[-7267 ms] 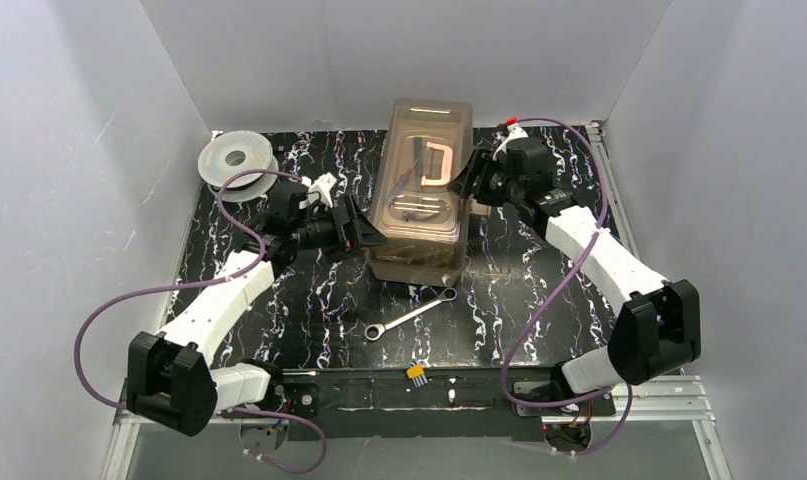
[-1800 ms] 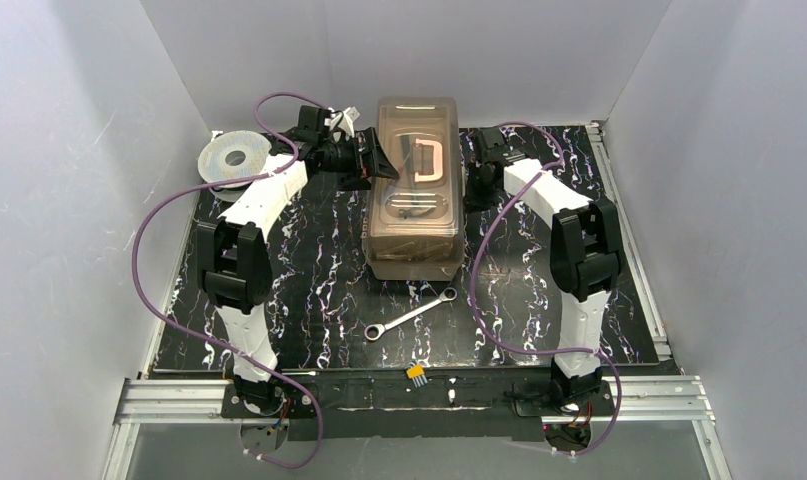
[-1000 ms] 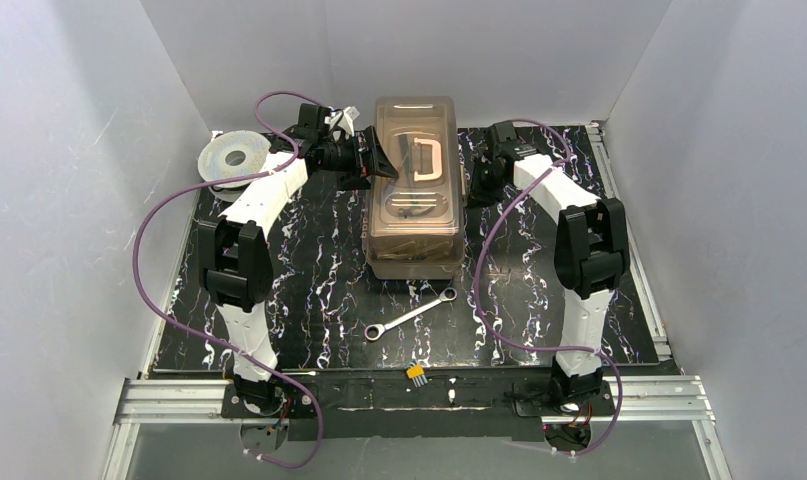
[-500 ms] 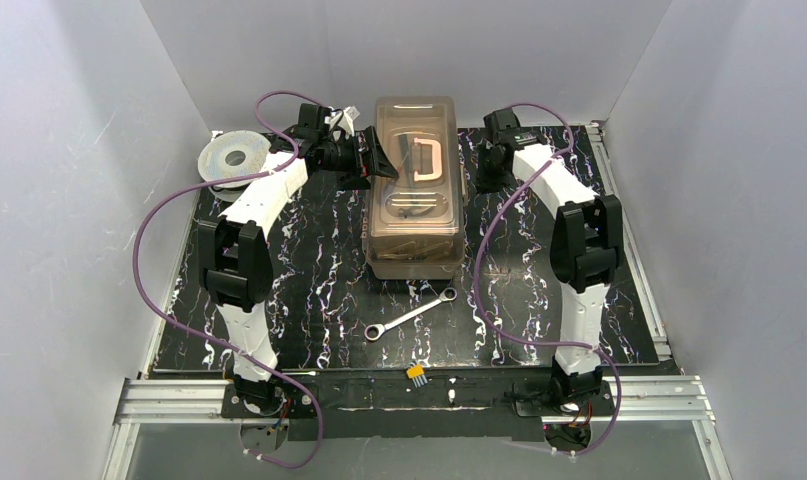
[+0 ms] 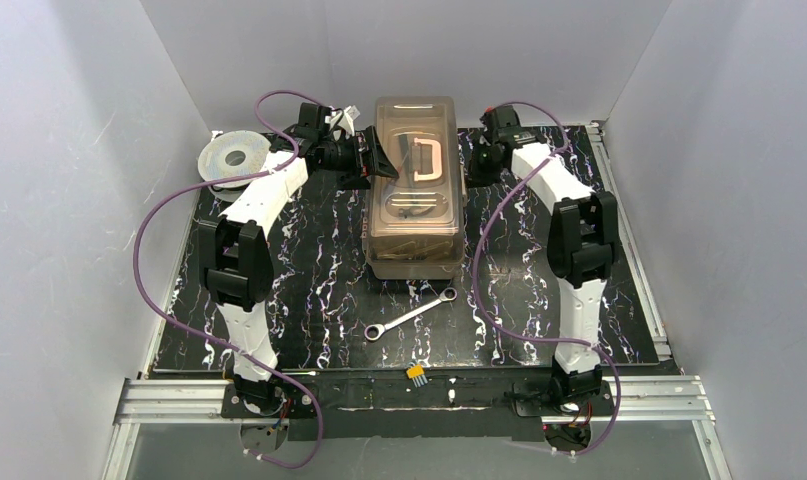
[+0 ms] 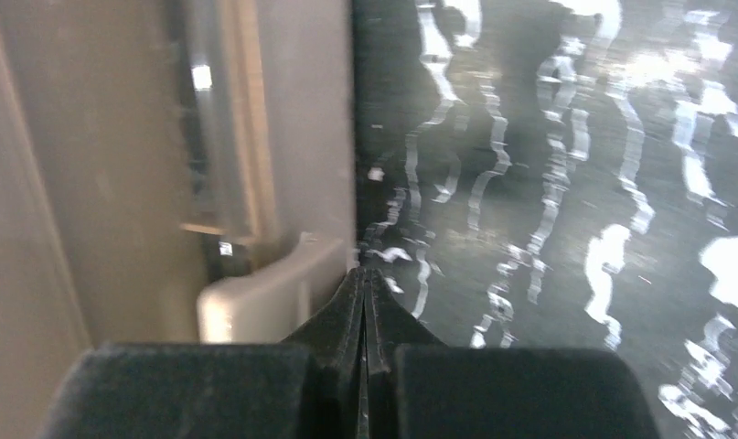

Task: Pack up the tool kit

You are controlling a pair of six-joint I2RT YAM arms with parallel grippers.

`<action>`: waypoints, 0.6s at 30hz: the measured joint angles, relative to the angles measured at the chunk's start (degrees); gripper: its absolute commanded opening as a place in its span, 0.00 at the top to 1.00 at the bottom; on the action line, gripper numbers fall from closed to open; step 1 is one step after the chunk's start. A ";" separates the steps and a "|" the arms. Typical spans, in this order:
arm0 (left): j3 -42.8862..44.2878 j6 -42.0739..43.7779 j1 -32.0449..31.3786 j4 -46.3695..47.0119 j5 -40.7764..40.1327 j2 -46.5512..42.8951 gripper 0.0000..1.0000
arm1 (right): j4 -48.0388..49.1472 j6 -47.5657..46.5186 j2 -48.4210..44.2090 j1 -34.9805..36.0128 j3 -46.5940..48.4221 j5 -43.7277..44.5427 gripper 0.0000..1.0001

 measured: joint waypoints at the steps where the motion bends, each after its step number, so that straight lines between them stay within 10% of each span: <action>1: 0.03 0.03 0.00 -0.02 0.02 0.03 0.02 | 1.22 0.32 0.56 0.32 0.11 -2.38 0.99; 18: 1.33 0.04 0.48 -0.44 1.38 1.41 0.02 | 8.03 0.77 0.12 -0.32 -6.97 -9.10 0.99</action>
